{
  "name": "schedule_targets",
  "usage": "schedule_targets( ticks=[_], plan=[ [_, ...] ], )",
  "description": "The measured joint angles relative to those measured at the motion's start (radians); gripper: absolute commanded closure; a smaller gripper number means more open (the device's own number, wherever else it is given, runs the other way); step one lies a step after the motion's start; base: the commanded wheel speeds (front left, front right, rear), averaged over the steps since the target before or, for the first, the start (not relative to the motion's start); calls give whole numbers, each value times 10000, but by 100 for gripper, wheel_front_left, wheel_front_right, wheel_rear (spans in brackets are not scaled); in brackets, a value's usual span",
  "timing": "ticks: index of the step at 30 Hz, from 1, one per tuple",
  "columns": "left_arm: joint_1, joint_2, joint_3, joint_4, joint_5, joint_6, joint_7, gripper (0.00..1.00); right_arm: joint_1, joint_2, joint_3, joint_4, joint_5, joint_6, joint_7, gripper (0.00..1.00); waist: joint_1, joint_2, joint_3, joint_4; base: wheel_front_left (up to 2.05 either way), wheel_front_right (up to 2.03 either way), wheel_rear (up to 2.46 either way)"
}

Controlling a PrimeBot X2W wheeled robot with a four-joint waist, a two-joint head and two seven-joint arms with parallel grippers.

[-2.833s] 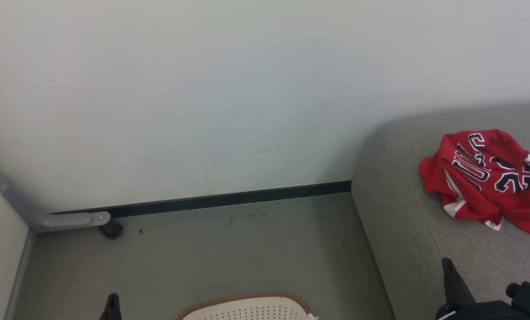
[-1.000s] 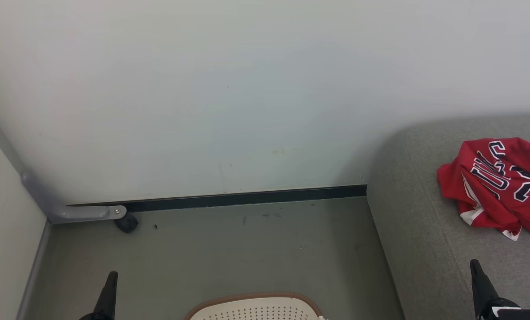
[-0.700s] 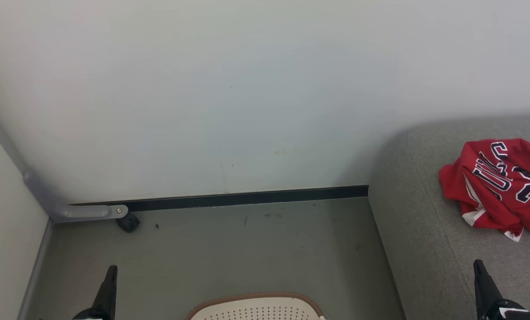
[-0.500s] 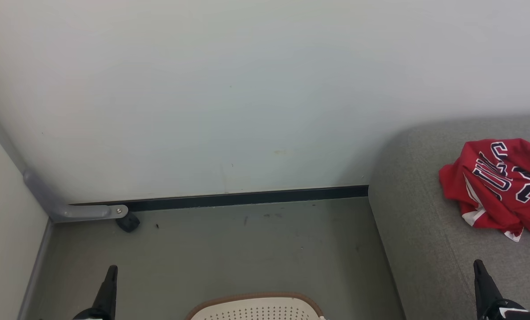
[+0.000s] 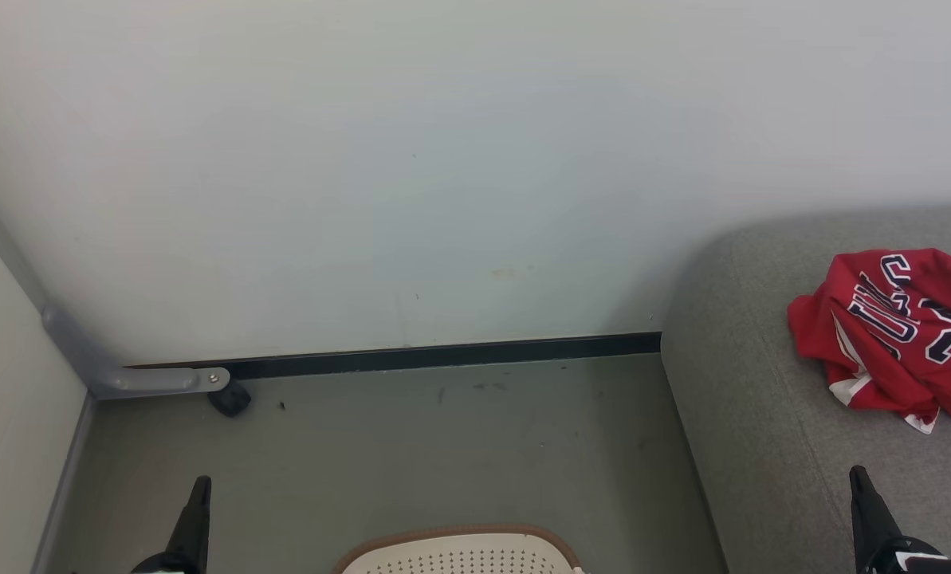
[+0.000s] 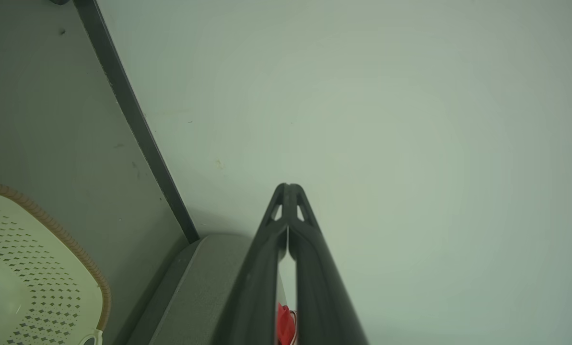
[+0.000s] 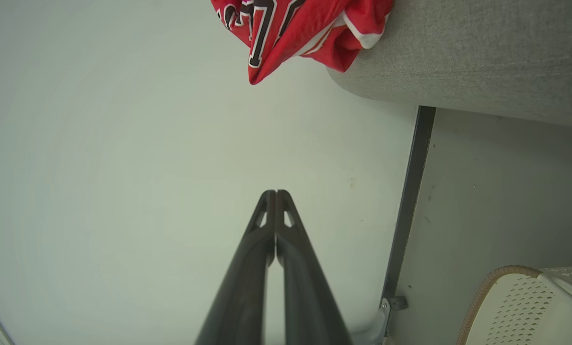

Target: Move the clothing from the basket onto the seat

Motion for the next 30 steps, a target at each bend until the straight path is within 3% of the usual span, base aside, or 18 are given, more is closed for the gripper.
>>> schedule_targets(
  ticks=[30],
  plan=[
    [0, -6, 0, 0, -2, 0, 0, 100, 0, 0, 2, 0, 0, 2, 0, 100, 0, 0, 1, 0, 0, 0, 0]
  ],
)
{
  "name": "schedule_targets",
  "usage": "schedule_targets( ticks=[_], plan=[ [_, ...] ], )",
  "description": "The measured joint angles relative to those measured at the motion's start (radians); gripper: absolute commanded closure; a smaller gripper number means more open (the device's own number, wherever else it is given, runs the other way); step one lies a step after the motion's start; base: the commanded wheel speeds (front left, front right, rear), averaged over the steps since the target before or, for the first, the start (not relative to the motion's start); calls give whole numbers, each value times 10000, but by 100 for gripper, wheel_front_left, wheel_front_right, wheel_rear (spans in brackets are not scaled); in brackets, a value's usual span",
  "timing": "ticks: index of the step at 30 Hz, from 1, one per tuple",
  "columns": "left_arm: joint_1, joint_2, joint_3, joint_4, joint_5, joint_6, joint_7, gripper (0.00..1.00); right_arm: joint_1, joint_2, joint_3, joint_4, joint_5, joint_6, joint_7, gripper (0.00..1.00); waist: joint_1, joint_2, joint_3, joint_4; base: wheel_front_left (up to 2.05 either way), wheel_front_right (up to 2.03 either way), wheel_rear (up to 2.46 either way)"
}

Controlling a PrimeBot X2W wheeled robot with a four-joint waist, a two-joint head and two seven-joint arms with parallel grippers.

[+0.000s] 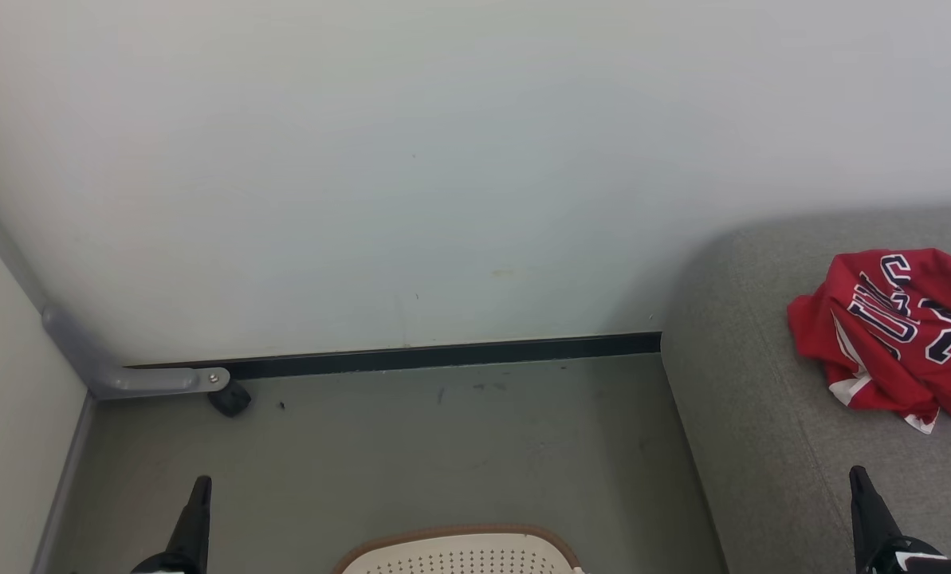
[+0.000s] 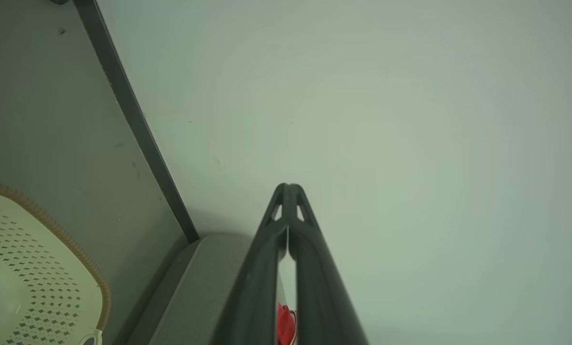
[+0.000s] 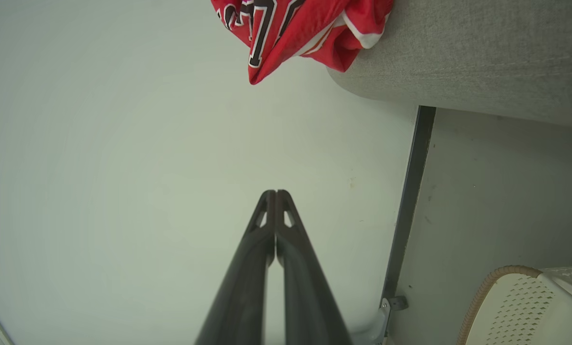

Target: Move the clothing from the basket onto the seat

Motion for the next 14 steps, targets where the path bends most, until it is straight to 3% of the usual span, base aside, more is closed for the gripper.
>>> schedule_targets(
  ticks=[14],
  plan=[
    [0, 0, 0, 0, 0, 0, 0, 100, 0, 0, 0, 0, 0, 0, 0, 100, 0, 0, 0, 0, 0, 0, 0]
  ],
)
